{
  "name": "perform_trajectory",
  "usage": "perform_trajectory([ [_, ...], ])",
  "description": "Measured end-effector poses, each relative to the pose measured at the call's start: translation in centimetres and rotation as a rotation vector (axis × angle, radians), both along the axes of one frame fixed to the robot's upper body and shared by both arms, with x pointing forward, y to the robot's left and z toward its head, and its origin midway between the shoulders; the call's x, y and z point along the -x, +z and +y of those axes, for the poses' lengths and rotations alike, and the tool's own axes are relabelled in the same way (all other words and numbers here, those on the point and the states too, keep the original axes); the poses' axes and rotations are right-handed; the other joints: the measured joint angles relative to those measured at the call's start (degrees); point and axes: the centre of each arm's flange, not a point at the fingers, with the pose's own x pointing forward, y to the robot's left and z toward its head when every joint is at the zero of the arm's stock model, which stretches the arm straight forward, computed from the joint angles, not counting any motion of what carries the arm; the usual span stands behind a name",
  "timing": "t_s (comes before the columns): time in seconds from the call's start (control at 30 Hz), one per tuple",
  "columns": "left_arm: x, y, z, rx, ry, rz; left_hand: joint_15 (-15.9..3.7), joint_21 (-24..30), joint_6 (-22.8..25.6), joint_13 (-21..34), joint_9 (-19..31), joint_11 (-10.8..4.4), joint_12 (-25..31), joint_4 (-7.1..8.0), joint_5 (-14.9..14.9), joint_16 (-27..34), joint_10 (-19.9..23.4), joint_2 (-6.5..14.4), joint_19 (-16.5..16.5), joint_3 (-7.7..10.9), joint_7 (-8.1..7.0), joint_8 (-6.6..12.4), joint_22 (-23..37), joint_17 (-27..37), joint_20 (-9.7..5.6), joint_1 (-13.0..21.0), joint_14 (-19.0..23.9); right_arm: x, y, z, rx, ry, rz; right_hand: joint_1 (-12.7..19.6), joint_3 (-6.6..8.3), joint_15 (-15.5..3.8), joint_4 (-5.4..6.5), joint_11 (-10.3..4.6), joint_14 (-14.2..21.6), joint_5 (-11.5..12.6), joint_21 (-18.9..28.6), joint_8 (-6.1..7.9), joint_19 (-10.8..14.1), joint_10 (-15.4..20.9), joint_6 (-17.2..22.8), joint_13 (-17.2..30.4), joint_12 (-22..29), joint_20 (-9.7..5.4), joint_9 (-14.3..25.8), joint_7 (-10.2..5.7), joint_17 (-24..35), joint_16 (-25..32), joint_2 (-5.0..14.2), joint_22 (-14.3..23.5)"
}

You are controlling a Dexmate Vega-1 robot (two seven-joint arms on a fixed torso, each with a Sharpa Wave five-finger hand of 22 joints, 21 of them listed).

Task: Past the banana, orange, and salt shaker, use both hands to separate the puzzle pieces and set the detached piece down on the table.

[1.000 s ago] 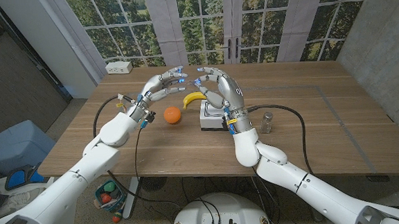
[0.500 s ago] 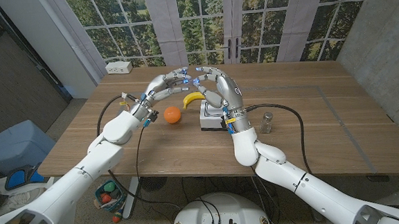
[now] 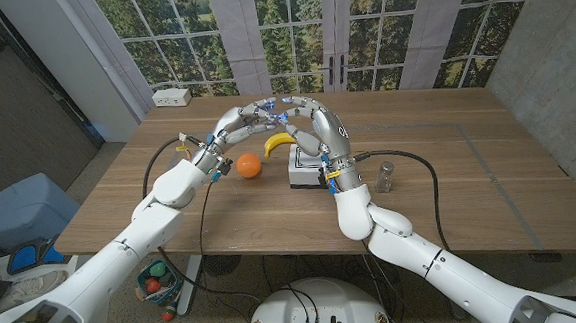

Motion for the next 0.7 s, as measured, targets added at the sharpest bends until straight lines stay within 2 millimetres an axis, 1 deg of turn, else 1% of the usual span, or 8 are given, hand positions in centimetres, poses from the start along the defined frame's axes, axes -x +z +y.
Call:
perform_trajectory([
  [0.03,0.28,-0.15,-0.40,0.006,-0.008,-0.002,-0.17,0.00,0.01,0.00,0.06,-0.31,0.00,-0.07,-0.06,0.00,0.31,0.00,0.21,-0.26,0.01,0.13,0.00,0.00,-0.21,0.00,0.00,0.02,0.01,-0.06,0.000,-0.001,0.000,0.00,0.00,0.00,0.00,0.00,0.00,0.00,0.00,0.00,0.00,0.00,0.00,0.00,0.00,0.00,0.00,0.00,0.00,0.00,0.00,0.00],
  [0.13,0.44,-0.17,-0.48,0.010,-0.003,-0.007,-0.17,0.00,0.32,0.00,0.31,-0.90,0.00,-0.23,-0.22,0.00,0.90,0.30,0.39,-0.55,-0.11,0.45,0.00,0.00,-0.45,0.32,0.00,0.10,-0.02,-0.14,-0.002,0.004,-0.002,0.00,0.00,0.00,0.00,0.00,0.00,0.00,0.00,-0.01,0.00,0.00,0.00,0.00,0.00,0.00,-0.02,0.00,0.00,0.00,0.00,0.00],
  [0.2,0.51,-0.17,-0.51,0.013,0.000,-0.009,-0.17,0.00,0.83,0.00,0.32,-1.04,0.00,-0.38,-0.22,-0.28,1.03,0.30,0.32,-0.73,0.18,0.45,0.00,0.00,-0.75,0.32,0.00,0.12,-0.03,-0.21,-0.003,0.004,-0.002,0.00,0.00,0.00,0.00,0.00,0.00,0.00,0.00,-0.02,0.00,0.00,0.00,0.00,0.00,0.00,-0.05,0.00,0.00,0.00,0.00,0.00],
  [0.4,0.77,-0.28,-0.63,0.020,0.017,-0.018,-0.17,-0.35,0.80,0.21,0.32,-2.03,0.00,-0.57,-0.22,-0.28,2.03,0.11,0.61,-1.48,0.21,0.90,0.00,0.00,-1.04,0.50,0.00,0.18,-0.04,-0.51,-0.009,0.004,-0.005,0.00,0.00,0.00,0.00,0.00,0.00,0.00,0.00,-0.05,0.00,0.00,0.00,0.00,0.00,0.00,-0.10,0.00,0.13,0.00,0.00,0.00],
  [0.5,0.91,-0.31,-0.68,0.023,0.027,-0.023,-0.17,-0.35,0.36,0.29,0.32,-2.13,0.00,-0.41,-0.22,-0.28,2.13,0.07,0.71,-1.65,0.65,1.02,-0.01,0.00,-1.14,1.02,0.01,0.20,-0.04,-0.67,-0.013,0.002,-0.007,0.00,0.00,0.00,0.00,0.00,0.00,0.00,0.00,-0.10,0.00,0.00,0.00,0.14,0.00,0.00,-0.10,0.00,0.15,0.00,0.00,0.00],
  [0.6,0.99,-0.31,-0.70,0.026,0.035,-0.028,-0.17,-0.35,0.69,0.29,0.32,-2.13,0.00,-0.57,-0.22,-0.28,2.13,0.21,0.91,-1.81,1.15,0.69,-0.01,0.00,-1.35,1.16,0.00,0.22,0.00,-0.83,-0.018,0.000,-0.009,0.00,0.00,0.00,0.00,0.00,0.00,0.00,0.08,-0.11,0.00,0.00,0.00,0.14,0.00,0.00,0.05,0.00,0.15,0.00,0.00,0.00],
  [0.7,1.17,-0.34,-0.78,0.030,0.040,-0.033,-0.17,-0.35,0.70,0.29,0.32,-2.34,0.00,-0.47,-0.22,-0.28,2.34,0.20,0.91,-2.07,1.16,0.67,-0.01,0.00,-1.34,1.16,0.01,0.25,0.02,-0.99,-0.024,-0.002,-0.012,0.00,0.00,0.00,0.00,0.00,0.00,0.00,0.22,-0.11,0.00,0.00,-0.21,0.14,-0.20,0.00,0.20,0.20,0.15,0.00,0.00,0.00],
])
